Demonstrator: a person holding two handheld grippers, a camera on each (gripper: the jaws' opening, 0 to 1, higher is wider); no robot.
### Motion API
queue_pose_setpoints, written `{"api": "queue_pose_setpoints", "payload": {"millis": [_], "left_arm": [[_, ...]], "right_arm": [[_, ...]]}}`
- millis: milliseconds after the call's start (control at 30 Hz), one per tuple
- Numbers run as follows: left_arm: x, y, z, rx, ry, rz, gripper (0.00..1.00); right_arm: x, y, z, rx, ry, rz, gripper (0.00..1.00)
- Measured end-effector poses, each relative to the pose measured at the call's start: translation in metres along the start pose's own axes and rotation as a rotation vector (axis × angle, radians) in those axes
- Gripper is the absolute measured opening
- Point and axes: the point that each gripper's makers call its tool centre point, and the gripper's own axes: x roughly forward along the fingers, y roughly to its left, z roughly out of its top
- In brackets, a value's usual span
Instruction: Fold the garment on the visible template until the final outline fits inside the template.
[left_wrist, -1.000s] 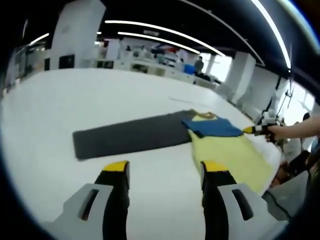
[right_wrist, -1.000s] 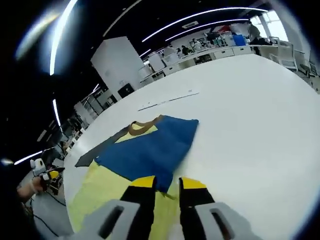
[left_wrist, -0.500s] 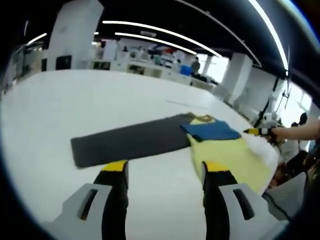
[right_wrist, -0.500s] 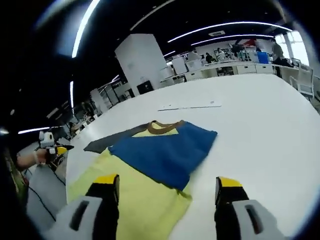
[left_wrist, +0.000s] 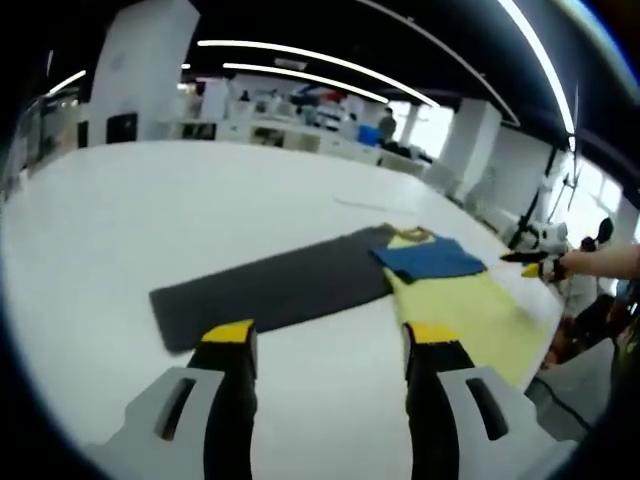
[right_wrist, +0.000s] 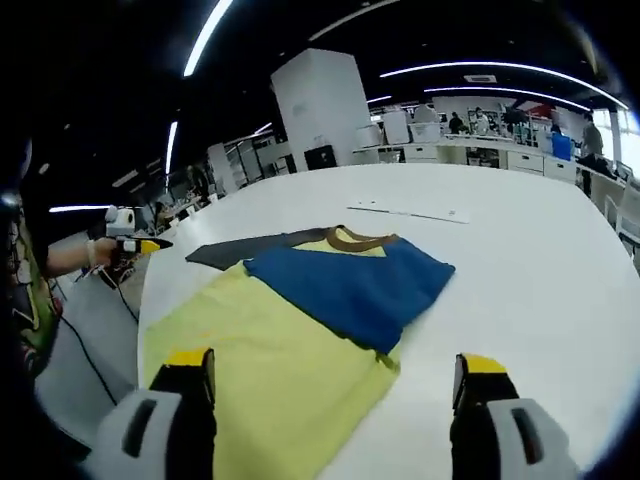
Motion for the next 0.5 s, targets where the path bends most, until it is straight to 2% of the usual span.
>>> {"api": "queue_pose_setpoints", "payload": {"millis": [233, 367, 500], "left_arm": [[0.005, 0.015, -0.005, 0.043, 0.054, 0.003, 0.56], [0.005, 0.036, -0.001, 0.047, 0.059, 0.037, 0.56], [0.006, 0.062, -0.003, -0.006, 0.06, 0.09, 0.55]], "right_arm": [[-0.009, 0.006, 0.002, 0.034, -0.031, 0.004, 1.0], [-0.016, 0.007, -0.001, 0.054, -0.043, -0.005, 0.99], [-0.022, 0.009, -0.004, 0.111, -0.078, -0.021, 0.99]]}}
